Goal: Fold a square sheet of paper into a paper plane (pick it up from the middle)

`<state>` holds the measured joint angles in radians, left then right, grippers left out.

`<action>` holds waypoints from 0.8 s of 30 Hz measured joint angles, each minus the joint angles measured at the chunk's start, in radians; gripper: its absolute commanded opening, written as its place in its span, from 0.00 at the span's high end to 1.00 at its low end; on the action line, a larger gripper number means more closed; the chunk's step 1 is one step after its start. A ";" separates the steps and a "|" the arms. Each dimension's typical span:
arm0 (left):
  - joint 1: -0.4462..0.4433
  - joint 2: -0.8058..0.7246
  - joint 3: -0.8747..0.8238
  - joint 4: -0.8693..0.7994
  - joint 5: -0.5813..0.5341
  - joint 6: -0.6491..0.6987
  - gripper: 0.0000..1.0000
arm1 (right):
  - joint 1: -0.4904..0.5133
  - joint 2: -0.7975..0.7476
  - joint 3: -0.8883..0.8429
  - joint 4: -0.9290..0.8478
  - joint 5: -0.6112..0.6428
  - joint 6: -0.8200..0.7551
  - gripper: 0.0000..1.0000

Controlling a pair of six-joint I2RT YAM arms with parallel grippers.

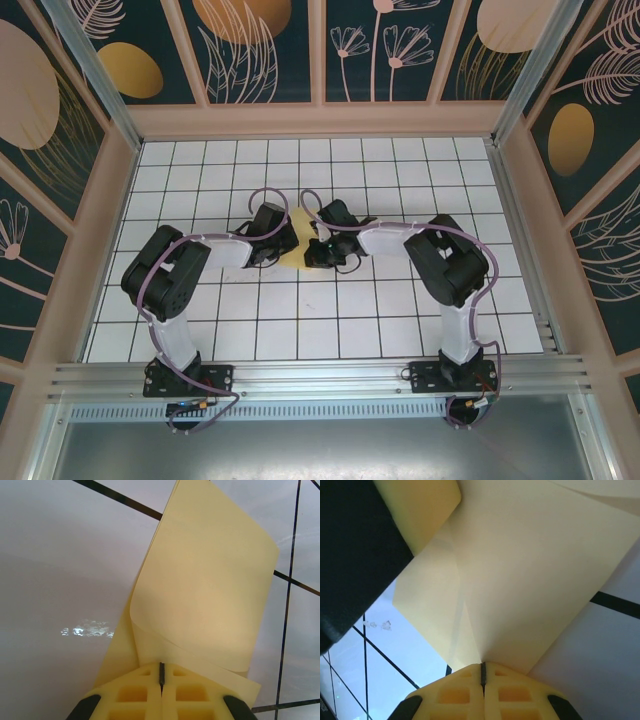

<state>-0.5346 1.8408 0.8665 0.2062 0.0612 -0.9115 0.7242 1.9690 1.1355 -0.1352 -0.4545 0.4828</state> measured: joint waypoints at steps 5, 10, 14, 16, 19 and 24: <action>0.000 0.000 0.000 0.000 0.000 0.000 0.93 | -0.002 -0.023 -0.035 0.011 -0.020 -0.038 0.92; 0.000 -0.001 -0.001 0.001 0.000 0.000 0.93 | -0.005 -0.048 -0.048 -0.039 -0.024 -0.038 0.92; 0.000 -0.002 -0.003 0.003 0.001 0.000 0.93 | -0.010 -0.072 -0.046 -0.056 0.005 -0.021 0.92; 0.000 -0.002 -0.003 0.005 0.001 0.000 0.93 | -0.010 -0.076 -0.038 -0.056 0.013 -0.005 0.92; 0.000 -0.002 -0.005 0.008 0.002 0.000 0.93 | -0.011 -0.076 -0.025 -0.055 0.016 0.014 0.92; 0.000 -0.002 -0.005 0.008 0.002 0.000 0.93 | -0.011 -0.076 -0.023 -0.045 0.016 0.032 0.92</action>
<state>-0.5346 1.8389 0.8616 0.2146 0.0628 -0.9115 0.7132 1.8931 1.1126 -0.1799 -0.4381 0.5152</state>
